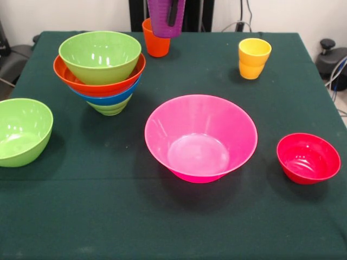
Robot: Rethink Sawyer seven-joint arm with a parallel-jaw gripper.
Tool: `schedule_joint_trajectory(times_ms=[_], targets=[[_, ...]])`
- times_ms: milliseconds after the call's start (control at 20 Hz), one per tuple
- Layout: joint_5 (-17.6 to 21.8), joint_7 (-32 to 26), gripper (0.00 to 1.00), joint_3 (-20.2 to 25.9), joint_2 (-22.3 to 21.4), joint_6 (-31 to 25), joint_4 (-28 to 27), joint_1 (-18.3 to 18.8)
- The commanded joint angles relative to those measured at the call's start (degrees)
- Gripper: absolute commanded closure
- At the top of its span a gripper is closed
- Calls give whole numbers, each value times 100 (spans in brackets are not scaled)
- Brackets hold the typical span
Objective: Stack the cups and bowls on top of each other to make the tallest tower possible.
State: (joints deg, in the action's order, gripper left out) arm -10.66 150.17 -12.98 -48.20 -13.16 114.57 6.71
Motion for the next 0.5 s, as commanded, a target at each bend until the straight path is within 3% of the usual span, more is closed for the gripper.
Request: schedule_joint_trajectory(times_ms=[50,500], targets=[[450,-188,100,426,112,-565,39,-61],[557,-282,100,489,13,-595,74,164]])
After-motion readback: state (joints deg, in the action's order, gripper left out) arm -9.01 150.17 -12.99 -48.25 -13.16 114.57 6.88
